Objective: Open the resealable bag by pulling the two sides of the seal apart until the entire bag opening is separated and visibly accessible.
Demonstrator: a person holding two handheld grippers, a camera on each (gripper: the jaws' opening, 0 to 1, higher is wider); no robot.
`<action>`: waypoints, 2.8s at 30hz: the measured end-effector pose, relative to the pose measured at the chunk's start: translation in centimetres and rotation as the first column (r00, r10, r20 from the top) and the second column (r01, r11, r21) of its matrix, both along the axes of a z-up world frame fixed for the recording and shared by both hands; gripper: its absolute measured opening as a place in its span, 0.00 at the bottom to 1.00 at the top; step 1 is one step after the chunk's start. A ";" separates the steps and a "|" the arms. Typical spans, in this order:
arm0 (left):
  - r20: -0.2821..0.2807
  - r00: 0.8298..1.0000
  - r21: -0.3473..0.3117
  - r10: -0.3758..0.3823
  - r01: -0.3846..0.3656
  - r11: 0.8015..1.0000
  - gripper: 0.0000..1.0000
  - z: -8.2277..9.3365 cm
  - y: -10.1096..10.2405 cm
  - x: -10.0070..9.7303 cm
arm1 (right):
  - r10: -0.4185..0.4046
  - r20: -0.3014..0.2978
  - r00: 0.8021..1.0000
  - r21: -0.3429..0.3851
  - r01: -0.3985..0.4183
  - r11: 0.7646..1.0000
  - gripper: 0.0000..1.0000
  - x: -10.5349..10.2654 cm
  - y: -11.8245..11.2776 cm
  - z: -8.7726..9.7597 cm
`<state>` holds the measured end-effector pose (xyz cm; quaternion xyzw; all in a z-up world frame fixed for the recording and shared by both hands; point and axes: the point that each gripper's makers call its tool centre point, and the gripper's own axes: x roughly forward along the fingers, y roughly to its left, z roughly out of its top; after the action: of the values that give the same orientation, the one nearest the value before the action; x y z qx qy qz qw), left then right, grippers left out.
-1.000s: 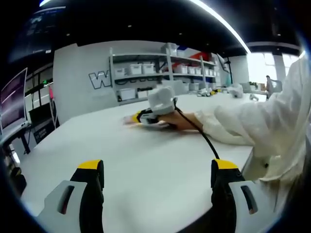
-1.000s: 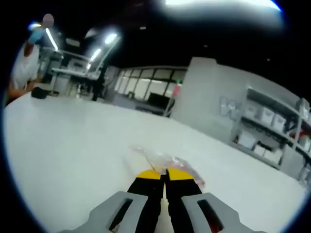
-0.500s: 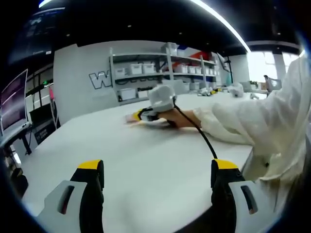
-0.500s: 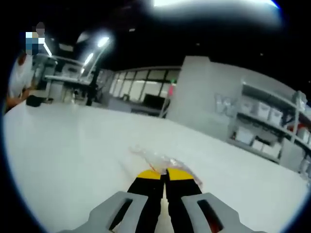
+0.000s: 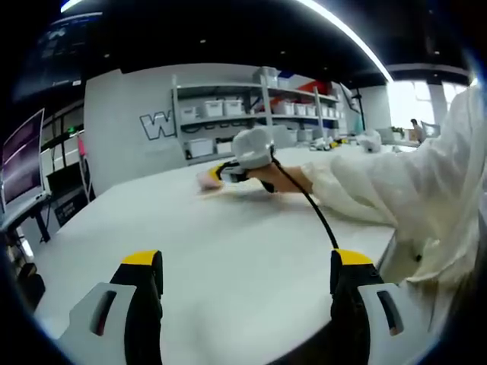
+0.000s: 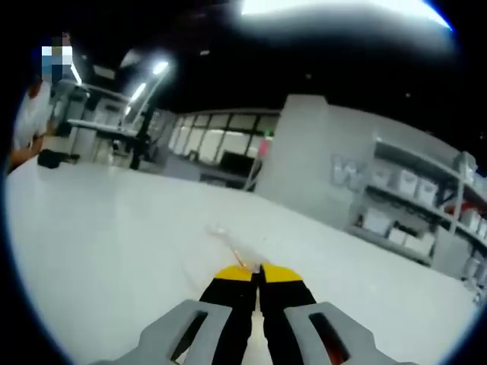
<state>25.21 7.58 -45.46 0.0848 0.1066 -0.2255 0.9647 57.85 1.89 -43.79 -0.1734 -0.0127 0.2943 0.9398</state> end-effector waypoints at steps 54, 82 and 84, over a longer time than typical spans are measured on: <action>0.007 1.000 0.006 0.004 -0.004 1.000 0.90 0.2 0.2 -0.2 | -0.011 0.169 0.986 0.020 0.008 1.000 0.00 -0.4 -2.1 7.6; 0.005 1.000 0.007 0.003 -0.003 1.000 0.90 0.0 0.0 -0.2 | 0.009 0.224 0.975 0.010 -0.012 1.000 0.00 -2.4 -3.3 9.4; 0.006 1.000 0.006 0.004 -0.004 1.000 0.90 0.0 0.0 -0.2 | 0.013 0.230 0.973 0.006 -0.015 1.000 0.00 -2.7 -3.4 9.5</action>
<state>24.96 7.61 -45.43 0.0883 0.1043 -0.2231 0.9652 55.15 -1.54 -34.24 -0.2026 -0.1240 0.2788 0.9305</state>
